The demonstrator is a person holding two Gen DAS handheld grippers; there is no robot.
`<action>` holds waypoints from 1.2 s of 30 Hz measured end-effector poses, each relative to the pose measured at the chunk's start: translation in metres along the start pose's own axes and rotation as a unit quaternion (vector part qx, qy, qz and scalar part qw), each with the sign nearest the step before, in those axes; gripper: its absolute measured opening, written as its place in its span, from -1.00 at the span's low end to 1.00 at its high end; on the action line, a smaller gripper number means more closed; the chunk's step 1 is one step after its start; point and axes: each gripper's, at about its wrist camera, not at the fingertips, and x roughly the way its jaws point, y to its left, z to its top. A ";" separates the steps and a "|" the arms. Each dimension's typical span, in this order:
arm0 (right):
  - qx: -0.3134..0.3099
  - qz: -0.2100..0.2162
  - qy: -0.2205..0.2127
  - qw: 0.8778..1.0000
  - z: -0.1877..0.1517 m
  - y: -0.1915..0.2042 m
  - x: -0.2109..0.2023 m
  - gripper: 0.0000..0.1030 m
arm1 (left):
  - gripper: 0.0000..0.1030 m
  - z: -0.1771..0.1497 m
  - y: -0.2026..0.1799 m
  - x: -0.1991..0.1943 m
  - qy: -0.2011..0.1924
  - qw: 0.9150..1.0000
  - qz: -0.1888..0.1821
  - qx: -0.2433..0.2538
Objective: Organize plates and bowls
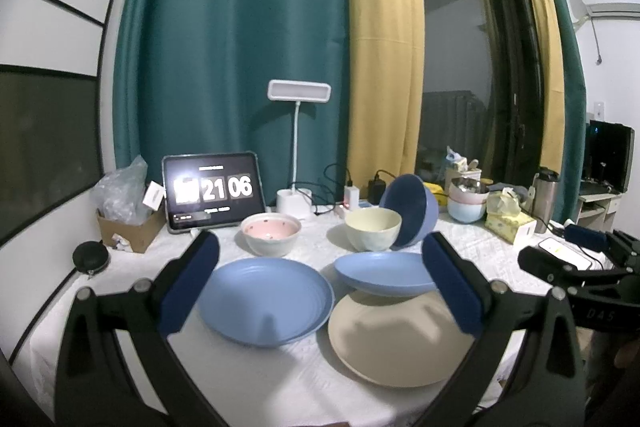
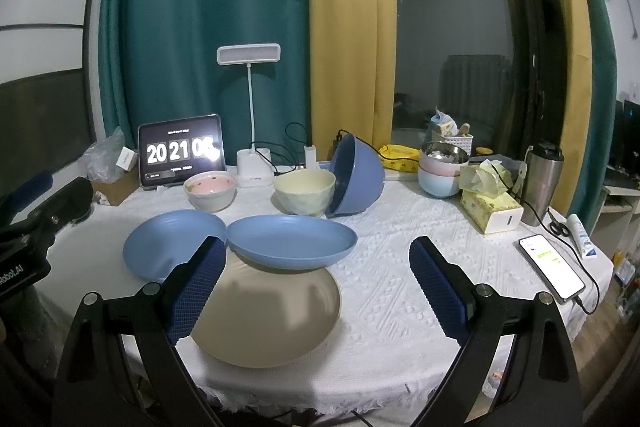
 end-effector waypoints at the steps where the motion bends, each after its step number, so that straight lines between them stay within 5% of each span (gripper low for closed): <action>1: 0.000 0.000 0.000 1.000 0.000 0.000 0.000 0.86 | 0.98 0.000 0.000 0.000 0.000 1.000 0.000 0.000; 36: 0.001 0.001 0.004 1.000 -0.001 0.002 -0.001 0.86 | 0.98 -0.004 0.003 -0.001 0.001 1.000 0.003 -0.004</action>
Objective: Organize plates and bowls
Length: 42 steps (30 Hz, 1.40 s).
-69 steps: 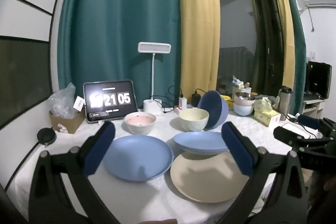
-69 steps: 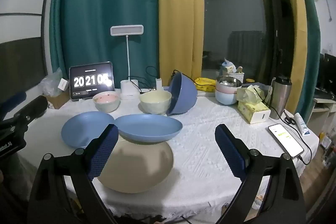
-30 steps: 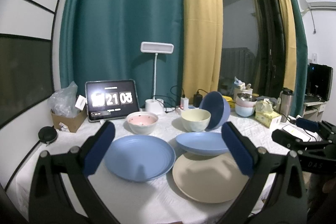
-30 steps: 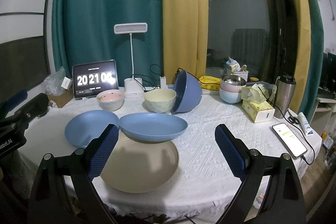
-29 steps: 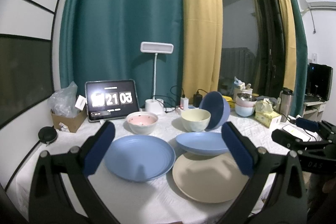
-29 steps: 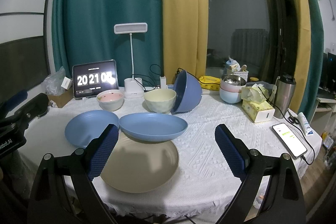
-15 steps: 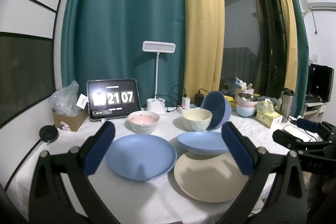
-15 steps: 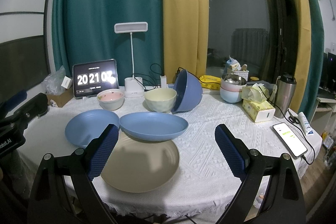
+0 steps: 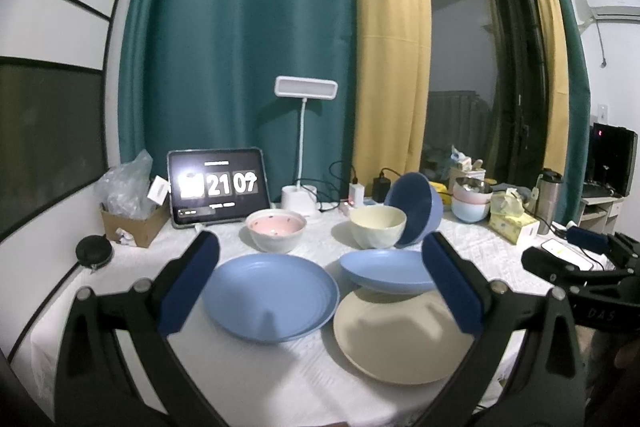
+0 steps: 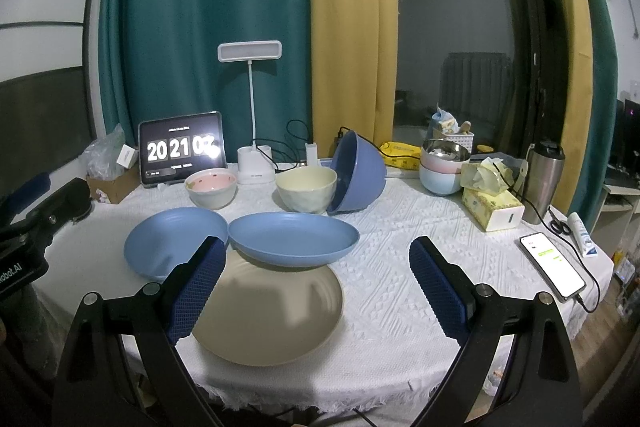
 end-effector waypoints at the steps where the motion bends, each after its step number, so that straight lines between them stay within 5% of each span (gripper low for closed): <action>1: 0.000 0.000 0.000 1.000 0.000 -0.001 0.000 0.86 | 0.98 0.000 0.000 0.000 0.000 1.000 0.000 0.000; 29: -0.003 0.000 0.009 1.000 -0.005 0.001 0.005 0.86 | 0.98 -0.008 0.007 0.017 0.023 1.000 0.006 -0.005; 42: 0.007 0.000 0.054 0.999 0.006 -0.021 0.068 0.85 | 0.97 -0.003 -0.003 0.111 0.106 0.994 -0.014 -0.004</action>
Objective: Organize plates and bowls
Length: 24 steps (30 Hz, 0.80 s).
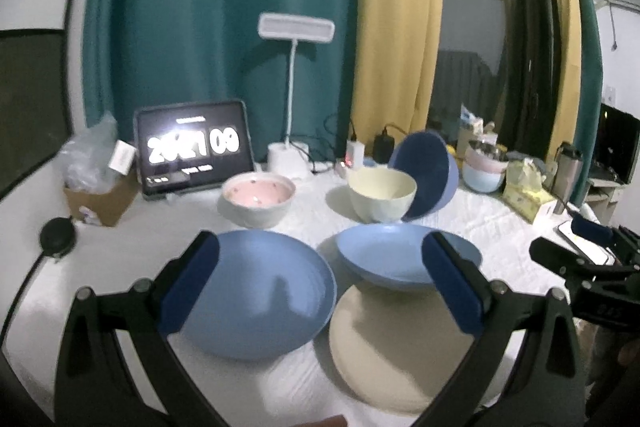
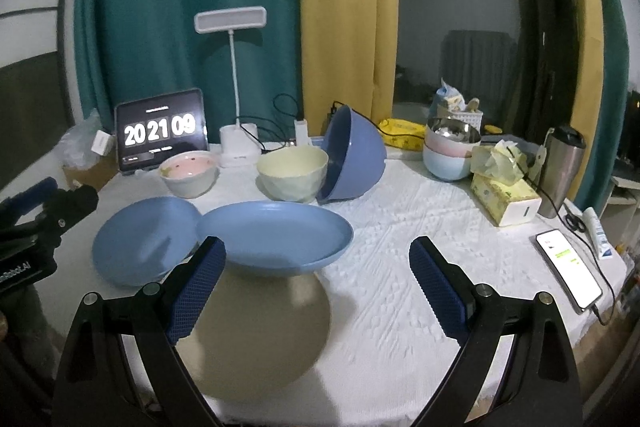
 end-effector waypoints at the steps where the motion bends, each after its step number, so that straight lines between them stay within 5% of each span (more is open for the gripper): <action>1: 0.004 0.000 0.007 1.000 0.003 -0.003 0.009 0.85 | 0.97 0.001 -0.002 0.009 0.010 1.000 -0.002 0.002; 11: 0.024 0.007 0.058 0.998 0.014 -0.025 0.076 0.70 | 0.93 0.001 -0.018 0.097 0.104 0.994 -0.015 0.008; 17: 0.035 0.023 0.098 0.994 0.012 -0.036 0.117 0.30 | 0.66 -0.004 -0.024 0.131 0.152 0.988 -0.017 0.013; 24: 0.051 0.049 0.137 0.988 0.004 -0.041 0.153 -0.05 | 0.02 -0.015 -0.026 0.163 0.209 0.978 -0.013 0.007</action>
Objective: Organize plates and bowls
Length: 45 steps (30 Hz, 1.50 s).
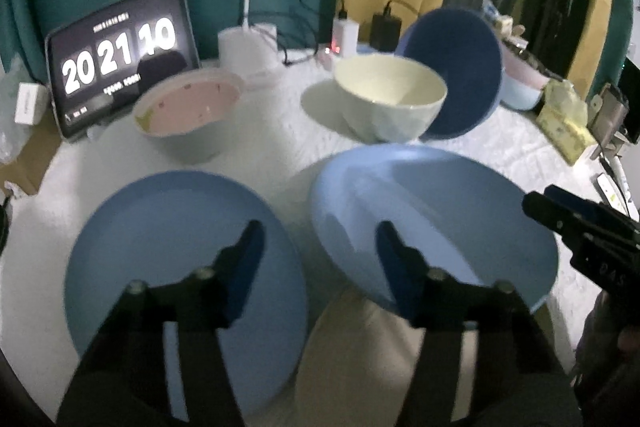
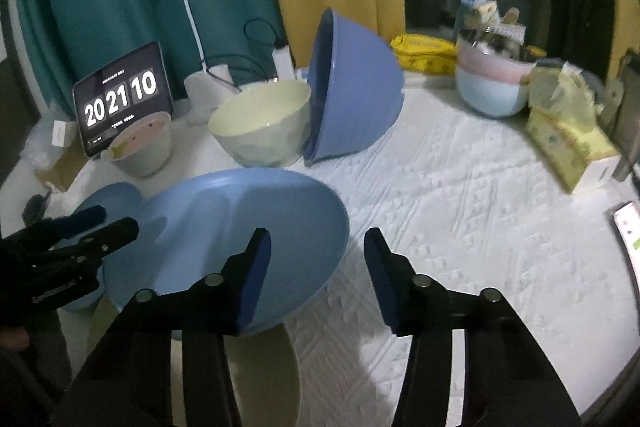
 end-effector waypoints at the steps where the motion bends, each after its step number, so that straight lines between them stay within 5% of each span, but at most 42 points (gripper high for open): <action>1: 0.003 0.002 0.005 1.000 0.000 -0.002 0.004 -0.14 | 0.01 0.000 0.001 0.003 0.004 1.000 0.000 -0.002; 13: 0.037 0.024 0.052 0.998 -0.003 -0.012 0.037 -0.19 | -0.29 0.001 -0.011 0.018 0.028 0.999 -0.006 0.016; 19: 0.031 0.025 0.052 0.998 -0.006 -0.010 0.038 -0.43 | -0.44 -0.001 -0.012 0.018 0.029 0.999 -0.004 0.012; 45: 0.008 0.011 0.006 1.000 -0.023 0.007 -0.020 -0.55 | -0.45 -0.036 -0.011 -0.043 -0.017 1.000 -0.007 0.012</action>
